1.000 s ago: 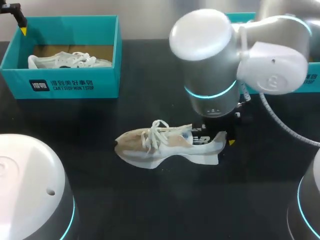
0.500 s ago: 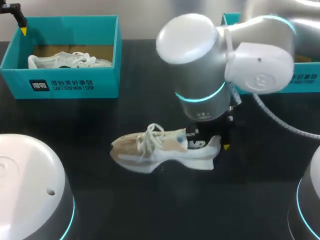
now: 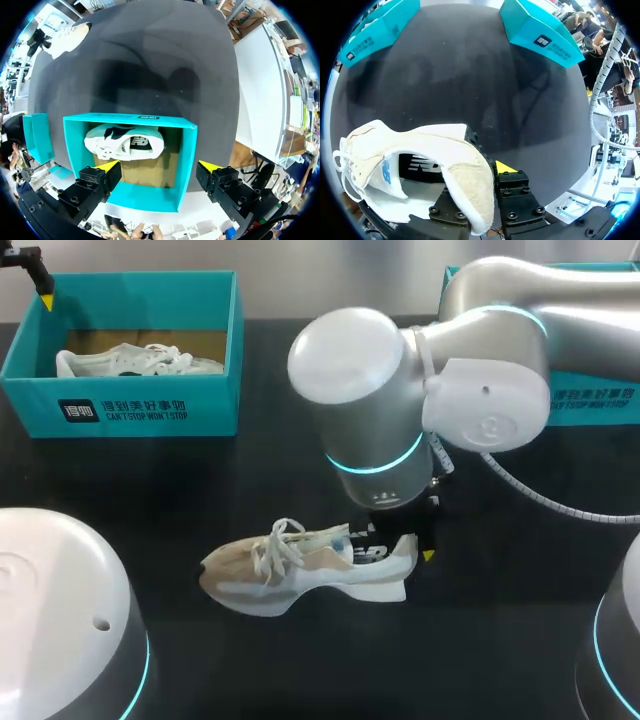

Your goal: Take the shoe out of the shoebox, open the shoe tongue, remove and reinsert the insole, then place the shoe into the shoebox

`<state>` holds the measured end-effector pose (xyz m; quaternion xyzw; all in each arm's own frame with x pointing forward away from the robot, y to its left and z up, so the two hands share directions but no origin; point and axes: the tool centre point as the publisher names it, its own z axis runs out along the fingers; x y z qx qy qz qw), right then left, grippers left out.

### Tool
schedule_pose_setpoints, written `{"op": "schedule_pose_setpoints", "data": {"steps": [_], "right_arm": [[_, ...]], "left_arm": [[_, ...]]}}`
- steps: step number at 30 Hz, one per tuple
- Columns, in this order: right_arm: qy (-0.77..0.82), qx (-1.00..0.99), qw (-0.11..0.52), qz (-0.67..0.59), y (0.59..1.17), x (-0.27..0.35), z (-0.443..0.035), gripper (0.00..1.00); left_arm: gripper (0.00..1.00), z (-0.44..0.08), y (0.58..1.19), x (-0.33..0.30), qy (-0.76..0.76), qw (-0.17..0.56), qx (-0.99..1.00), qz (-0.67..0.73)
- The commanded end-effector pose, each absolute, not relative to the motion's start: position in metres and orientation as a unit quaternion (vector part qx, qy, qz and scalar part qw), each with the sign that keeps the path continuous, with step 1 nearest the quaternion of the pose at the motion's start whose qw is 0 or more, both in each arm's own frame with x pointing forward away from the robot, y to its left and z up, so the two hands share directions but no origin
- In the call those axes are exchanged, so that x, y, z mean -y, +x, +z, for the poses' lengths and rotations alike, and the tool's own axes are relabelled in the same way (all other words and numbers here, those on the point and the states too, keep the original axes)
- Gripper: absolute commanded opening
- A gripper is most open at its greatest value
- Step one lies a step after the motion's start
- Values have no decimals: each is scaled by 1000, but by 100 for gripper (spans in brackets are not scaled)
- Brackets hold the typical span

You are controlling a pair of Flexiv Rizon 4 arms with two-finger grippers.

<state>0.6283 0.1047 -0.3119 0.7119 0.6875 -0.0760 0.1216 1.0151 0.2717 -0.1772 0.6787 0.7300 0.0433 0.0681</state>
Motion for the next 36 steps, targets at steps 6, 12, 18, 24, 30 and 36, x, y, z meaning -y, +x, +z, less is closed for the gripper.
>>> {"op": "schedule_pose_setpoints", "data": {"steps": [6,12,18,24,30,36], "right_arm": [[751,-635,154,-92,621,-140,-341,0],[763,-619,149,-110,627,-141,-354,0],[770,-608,144,-130,631,-141,-369,0],[778,-597,140,-136,636,-136,-381,0],[783,-590,138,-138,638,-136,-384,0],[787,-585,134,-141,637,-136,-389,0]], "left_arm": [[100,-177,1014,-272,679,68,-730,45],[100,-177,1014,-272,679,68,-730,45],[100,-177,1014,-272,679,68,-730,45],[100,-177,1014,-272,679,68,-730,45],[100,-177,1014,-272,679,68,-730,45],[100,-177,1014,-272,679,68,-730,45]]}}
